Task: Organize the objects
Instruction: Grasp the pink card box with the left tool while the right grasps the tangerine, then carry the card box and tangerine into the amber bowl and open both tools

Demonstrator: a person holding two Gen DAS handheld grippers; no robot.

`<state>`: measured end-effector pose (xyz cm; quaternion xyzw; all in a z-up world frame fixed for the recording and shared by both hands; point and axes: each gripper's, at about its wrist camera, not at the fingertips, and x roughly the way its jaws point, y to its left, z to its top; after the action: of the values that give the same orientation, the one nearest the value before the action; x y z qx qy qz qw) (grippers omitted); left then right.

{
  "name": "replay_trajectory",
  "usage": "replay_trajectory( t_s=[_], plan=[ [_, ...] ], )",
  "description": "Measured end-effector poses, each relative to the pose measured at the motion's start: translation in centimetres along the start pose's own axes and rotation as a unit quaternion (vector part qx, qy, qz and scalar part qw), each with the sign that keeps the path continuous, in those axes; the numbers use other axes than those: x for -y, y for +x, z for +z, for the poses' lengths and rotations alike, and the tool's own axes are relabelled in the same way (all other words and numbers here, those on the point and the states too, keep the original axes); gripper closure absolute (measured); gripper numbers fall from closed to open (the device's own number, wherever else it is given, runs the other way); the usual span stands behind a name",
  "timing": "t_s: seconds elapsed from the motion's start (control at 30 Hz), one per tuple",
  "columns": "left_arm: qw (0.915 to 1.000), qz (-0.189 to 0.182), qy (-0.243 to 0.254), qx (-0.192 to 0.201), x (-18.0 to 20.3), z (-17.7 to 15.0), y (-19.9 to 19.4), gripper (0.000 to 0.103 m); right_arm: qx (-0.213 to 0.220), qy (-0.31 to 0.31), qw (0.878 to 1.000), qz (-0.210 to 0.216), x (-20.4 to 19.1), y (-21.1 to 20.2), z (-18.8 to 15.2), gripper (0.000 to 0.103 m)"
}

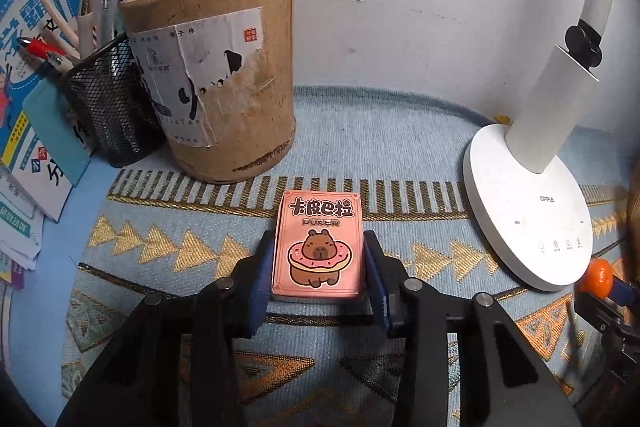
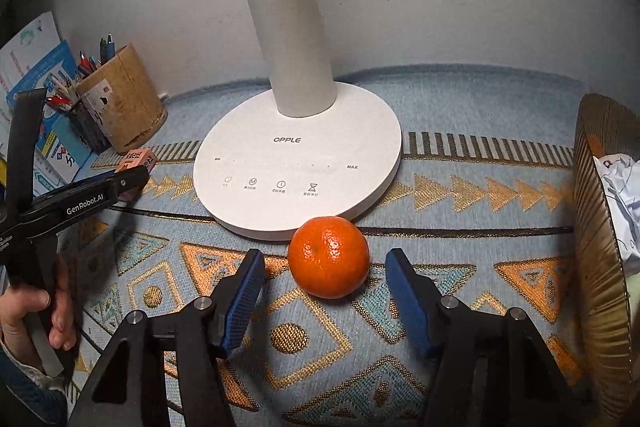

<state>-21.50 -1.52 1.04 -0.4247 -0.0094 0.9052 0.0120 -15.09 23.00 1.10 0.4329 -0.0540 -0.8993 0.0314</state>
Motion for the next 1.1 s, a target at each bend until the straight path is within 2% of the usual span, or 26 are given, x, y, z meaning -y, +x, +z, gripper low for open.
replay_trajectory(
  t_s=[0.1,0.3,0.4,0.53,0.67,0.83,0.93,1.0,1.1],
  plan=[
    [0.9998,-0.005,0.0,0.017,0.2,-0.3,-1.0,0.065,0.005,-0.005,1.0,-0.004,0.0,-0.2,-0.2,0.066],
    [0.9981,-0.041,0.011,0.044,1.1,-1.7,-4.6,0.065,0.035,0.006,0.999,0.01,0.8,-2.4,-1.0,0.066],
    [0.9969,-0.061,0.006,0.05,2.0,-3.0,-7.8,0.065,0.028,0.018,0.999,0.025,1.3,-4.4,-2.1,0.067],
    [0.9956,-0.077,0.013,0.052,3.4,-4.6,-11.4,0.065,0.032,0.016,0.999,0.04,2.3,-8.5,-5.1,0.066],
    [0.9921,-0.112,0.014,0.056,5.5,-5.9,-14.5,0.065,0.035,0.018,0.999,0.038,4.5,-13.1,-8.8,0.066],
    [0.9817,-0.166,0.047,0.082,12.2,-5.3,-18.3,0.065,0.088,0.038,0.995,0.008,9.0,-20.3,-10.1,0.066],
    [0.9722,-0.196,0.083,0.097,17.4,-4.5,-20.2,0.065,0.134,0.042,0.989,-0.037,12.2,-24.3,-9.4,0.066],
    [0.9652,-0.219,0.099,0.103,20.7,-3.8,-20.9,0.065,0.156,0.05,0.984,-0.069,14.5,-26.0,-8.8,0.066],
    [0.9555,-0.247,0.123,0.104,25.8,-3.3,-21.2,0.065,0.175,0.078,0.978,-0.08,18.1,-27.9,-7.9,0.066]
  ],
)
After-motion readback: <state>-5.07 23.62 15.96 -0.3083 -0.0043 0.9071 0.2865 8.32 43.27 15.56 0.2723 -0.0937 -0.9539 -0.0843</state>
